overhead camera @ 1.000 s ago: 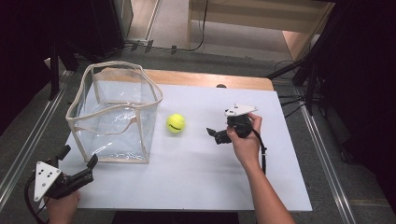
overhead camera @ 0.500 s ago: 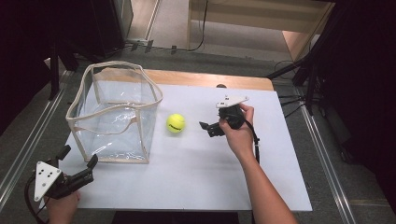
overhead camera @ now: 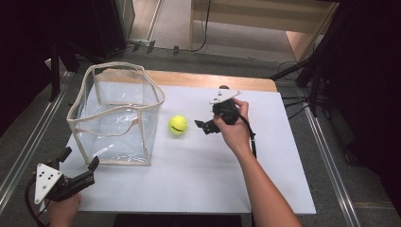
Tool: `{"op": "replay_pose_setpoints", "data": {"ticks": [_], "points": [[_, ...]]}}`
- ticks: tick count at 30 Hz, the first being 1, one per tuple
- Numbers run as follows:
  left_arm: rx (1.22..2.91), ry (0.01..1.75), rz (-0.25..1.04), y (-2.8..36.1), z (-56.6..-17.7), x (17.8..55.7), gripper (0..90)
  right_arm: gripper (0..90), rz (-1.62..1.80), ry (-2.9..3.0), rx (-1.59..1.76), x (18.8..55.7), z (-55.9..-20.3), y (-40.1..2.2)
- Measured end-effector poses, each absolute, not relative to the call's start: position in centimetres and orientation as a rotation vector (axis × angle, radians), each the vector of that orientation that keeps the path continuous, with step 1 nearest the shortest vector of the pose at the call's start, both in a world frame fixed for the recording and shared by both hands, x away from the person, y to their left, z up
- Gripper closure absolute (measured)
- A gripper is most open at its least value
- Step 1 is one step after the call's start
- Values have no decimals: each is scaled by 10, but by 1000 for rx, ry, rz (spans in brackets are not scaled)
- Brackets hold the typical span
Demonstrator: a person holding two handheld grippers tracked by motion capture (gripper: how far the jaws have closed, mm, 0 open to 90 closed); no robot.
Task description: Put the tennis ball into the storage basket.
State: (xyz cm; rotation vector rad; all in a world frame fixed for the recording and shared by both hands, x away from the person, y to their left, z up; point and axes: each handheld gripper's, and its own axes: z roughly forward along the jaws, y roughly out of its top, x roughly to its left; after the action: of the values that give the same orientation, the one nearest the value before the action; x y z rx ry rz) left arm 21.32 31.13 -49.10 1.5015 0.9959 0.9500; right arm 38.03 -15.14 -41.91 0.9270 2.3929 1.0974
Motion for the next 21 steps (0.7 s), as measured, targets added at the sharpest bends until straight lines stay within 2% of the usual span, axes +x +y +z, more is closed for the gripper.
{"op": "replay_pose_setpoints", "data": {"ticks": [21], "points": [[1502,996,947,311,-491,213,104,0,1011,2568,821,401,-416,-113]]}}
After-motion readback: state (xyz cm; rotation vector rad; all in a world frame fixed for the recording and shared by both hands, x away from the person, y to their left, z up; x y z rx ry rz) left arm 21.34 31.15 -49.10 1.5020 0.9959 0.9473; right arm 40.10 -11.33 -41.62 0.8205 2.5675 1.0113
